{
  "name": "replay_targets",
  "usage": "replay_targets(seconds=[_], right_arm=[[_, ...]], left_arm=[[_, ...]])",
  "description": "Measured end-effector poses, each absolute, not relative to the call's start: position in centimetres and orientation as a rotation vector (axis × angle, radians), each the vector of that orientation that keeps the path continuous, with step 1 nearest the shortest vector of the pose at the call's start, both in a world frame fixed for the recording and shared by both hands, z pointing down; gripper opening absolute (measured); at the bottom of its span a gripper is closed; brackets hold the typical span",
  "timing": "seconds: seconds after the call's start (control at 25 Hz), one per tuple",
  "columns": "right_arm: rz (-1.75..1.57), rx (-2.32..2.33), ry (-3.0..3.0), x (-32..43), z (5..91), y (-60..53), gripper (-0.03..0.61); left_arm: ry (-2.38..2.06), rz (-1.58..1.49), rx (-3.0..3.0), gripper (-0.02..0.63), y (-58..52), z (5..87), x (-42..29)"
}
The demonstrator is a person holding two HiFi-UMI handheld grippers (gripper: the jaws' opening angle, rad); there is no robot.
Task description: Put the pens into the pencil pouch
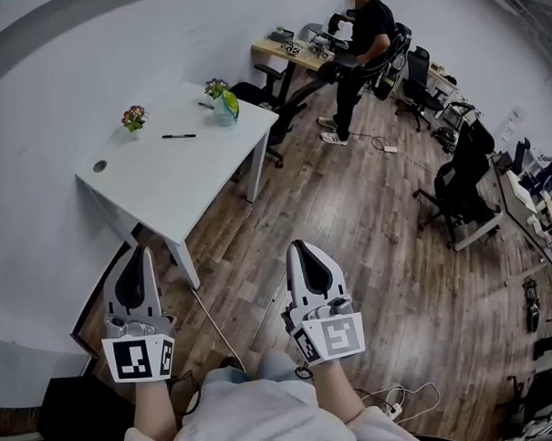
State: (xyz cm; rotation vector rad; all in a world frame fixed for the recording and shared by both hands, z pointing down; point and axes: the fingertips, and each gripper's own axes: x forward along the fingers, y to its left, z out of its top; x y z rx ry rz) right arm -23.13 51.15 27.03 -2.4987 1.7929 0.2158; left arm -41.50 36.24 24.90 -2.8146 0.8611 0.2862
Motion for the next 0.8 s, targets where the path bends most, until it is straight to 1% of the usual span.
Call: replay_targets(seconds=[0.16,0.44,0.8], right_arm=[[0.205,-2.522,1.789,-22.7,27.4,49.7,0.032],[0.2,-2.53,1.781,-19.4,28.1,46.4,0.032],[0.246,-2.466,1.843,-11.8,26.5,38.0,0.032]], left_arm=[[0.831,0.292,-2.822,0.026,34.5,24.9,-40.5],[0.835,0.298,-2.822,0.026,31.0,25.5,-37.5],[0.911,0.309,-2.784,0.026,23.7,24.3,-31.0]])
